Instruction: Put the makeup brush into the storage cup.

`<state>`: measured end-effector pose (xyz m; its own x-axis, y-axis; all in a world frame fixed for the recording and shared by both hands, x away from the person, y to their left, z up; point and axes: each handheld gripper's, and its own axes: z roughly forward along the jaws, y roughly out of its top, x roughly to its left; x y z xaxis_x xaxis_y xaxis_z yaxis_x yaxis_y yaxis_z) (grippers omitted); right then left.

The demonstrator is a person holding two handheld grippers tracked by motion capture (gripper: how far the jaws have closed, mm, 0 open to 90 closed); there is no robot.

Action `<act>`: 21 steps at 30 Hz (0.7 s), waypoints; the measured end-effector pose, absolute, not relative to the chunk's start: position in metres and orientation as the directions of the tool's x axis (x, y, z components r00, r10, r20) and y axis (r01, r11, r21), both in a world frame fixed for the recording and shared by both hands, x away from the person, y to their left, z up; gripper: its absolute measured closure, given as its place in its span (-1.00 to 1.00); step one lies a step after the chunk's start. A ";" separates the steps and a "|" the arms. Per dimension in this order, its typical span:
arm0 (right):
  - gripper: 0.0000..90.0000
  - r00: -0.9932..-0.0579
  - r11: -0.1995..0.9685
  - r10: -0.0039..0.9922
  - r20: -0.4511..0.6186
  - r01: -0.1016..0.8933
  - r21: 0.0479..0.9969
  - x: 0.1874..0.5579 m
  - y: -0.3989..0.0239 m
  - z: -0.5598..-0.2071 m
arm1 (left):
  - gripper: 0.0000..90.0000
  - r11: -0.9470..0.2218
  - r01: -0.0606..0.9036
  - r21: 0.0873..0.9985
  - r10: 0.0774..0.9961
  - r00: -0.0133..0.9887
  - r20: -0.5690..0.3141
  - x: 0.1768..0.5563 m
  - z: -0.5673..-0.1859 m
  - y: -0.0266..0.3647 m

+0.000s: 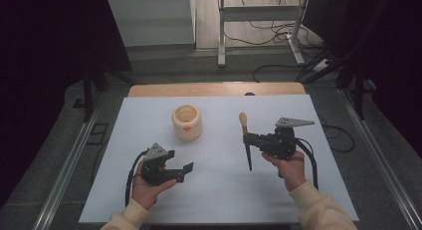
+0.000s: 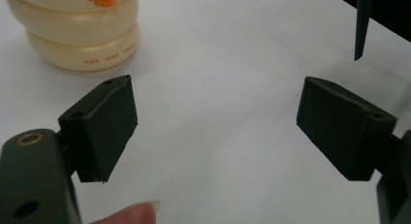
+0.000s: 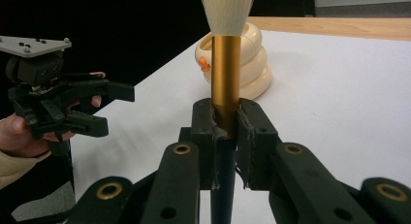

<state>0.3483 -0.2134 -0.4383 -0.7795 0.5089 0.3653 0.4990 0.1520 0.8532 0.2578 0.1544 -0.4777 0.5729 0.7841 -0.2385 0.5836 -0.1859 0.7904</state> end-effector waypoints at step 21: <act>0.75 -0.786 0.159 0.500 0.364 0.496 0.854 0.345 -0.205 -0.442 | -0.65 -0.182 0.587 0.789 0.744 0.607 -0.279 0.275 -0.471 0.122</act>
<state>0.3446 -0.2047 -0.4419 -0.7862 0.4995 0.3638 0.4959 0.1586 0.8538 0.2746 0.1216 -0.4706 0.6067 0.7443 -0.2794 0.5868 -0.1821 0.7890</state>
